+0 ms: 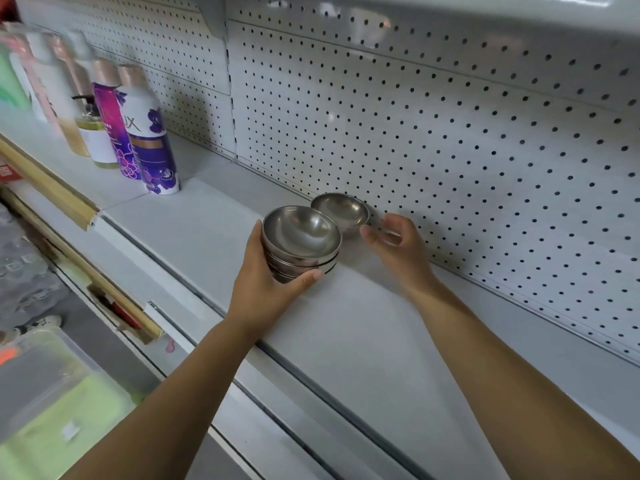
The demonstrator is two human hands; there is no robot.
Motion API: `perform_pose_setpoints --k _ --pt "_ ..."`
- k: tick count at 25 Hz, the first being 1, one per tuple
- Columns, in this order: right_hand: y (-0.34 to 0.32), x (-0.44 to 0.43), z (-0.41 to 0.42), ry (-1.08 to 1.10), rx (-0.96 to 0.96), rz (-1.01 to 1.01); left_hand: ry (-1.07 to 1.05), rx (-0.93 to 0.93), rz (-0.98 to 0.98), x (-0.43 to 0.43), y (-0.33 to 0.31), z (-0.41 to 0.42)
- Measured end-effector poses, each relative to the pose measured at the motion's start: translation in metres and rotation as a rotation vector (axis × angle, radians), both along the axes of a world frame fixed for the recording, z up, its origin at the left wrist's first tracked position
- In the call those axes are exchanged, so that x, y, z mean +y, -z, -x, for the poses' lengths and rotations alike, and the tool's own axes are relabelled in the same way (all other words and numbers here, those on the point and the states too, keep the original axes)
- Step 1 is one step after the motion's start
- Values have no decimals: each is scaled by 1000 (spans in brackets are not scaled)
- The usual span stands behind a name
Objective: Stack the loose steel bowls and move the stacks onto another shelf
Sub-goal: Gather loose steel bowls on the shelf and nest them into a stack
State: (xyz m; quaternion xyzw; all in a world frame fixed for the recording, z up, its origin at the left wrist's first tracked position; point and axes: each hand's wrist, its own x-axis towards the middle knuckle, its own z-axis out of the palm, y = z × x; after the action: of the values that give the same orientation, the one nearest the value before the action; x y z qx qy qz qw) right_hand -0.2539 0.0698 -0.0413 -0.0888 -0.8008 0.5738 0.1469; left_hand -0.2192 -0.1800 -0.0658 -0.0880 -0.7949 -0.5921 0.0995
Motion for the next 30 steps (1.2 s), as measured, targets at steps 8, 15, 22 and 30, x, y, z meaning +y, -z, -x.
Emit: perform_pose_setpoints --k 8,15,22,30 --pt "19 -1 36 -74 -47 -60 -115 50 -171 -5 3 -2" --pt "22 -6 61 -117 -10 -74 -192 64 -182 -8 10 2" --pt "23 -4 61 -125 -6 12 -173 75 -168 -10 8 1" --pt "-18 -8 29 -120 137 220 -156 62 -185 -11 8 4"
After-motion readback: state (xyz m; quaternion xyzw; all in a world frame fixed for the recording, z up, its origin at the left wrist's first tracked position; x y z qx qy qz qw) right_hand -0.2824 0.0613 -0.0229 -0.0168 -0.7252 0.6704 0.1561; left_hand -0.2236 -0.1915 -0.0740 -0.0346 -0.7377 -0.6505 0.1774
